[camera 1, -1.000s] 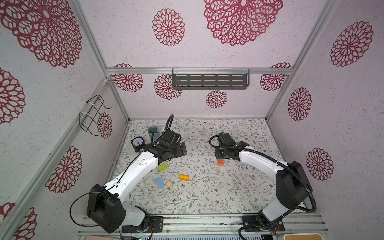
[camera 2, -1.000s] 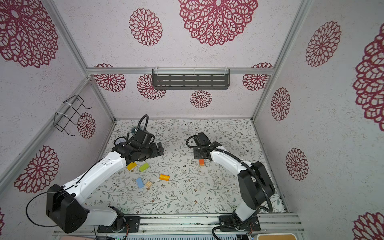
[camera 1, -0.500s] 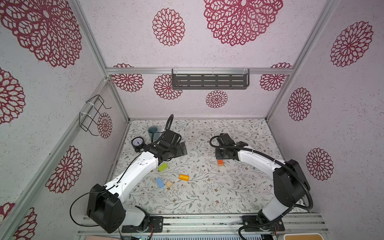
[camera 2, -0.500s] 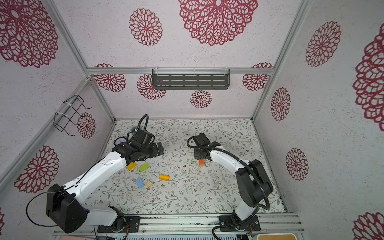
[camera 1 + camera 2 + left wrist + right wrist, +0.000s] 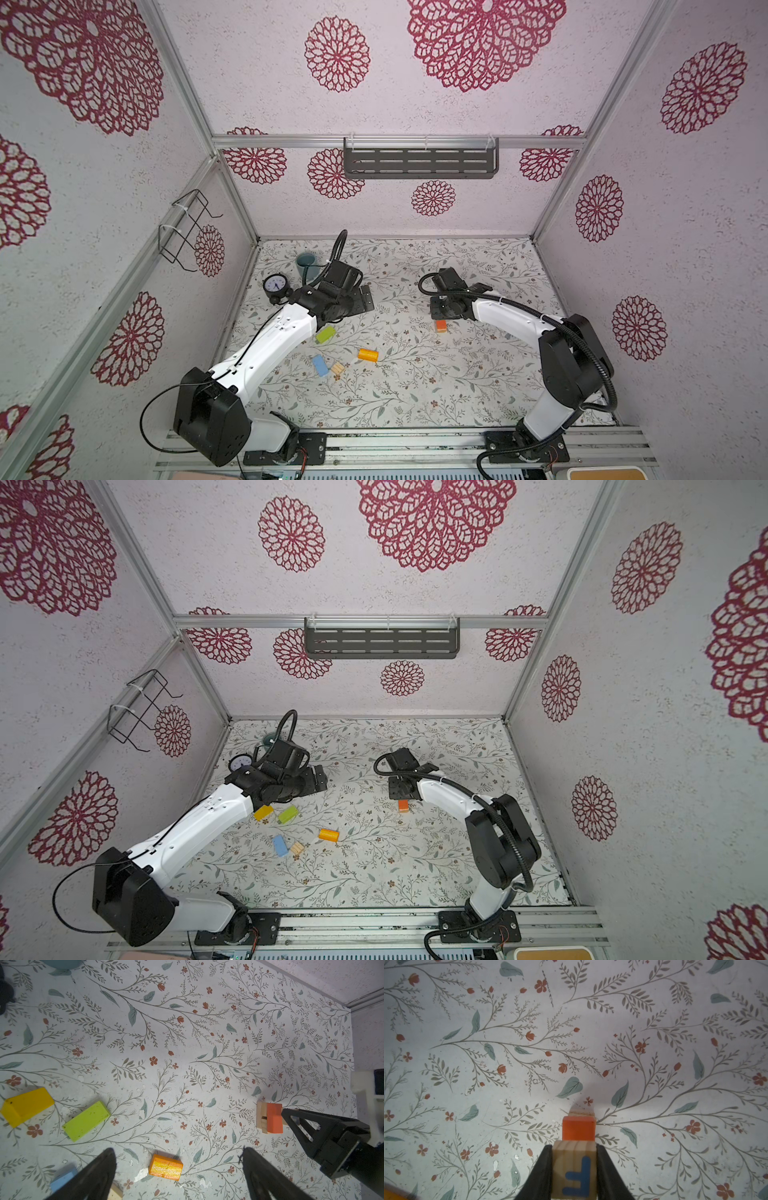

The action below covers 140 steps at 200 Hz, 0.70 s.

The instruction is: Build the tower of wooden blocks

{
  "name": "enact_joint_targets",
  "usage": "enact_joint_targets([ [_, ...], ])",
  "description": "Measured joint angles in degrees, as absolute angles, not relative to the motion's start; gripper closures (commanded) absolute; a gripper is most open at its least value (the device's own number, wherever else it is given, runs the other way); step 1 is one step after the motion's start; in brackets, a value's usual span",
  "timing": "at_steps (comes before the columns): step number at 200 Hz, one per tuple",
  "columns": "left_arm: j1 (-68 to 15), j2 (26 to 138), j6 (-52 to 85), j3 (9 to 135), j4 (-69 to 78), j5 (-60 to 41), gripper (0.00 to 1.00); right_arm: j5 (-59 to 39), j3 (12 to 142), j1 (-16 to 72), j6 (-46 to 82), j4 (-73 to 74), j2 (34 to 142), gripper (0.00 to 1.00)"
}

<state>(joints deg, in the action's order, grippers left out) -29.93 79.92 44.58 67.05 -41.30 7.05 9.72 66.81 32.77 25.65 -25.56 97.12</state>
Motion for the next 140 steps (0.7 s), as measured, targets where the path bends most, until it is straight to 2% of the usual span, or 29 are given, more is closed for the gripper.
enact_joint_targets([
  [140,-29.9,80.3,44.3,66.8,-41.4,7.2,0.03,8.8,66.8,32.3,25.6,-25.1,99.3,0.78],
])
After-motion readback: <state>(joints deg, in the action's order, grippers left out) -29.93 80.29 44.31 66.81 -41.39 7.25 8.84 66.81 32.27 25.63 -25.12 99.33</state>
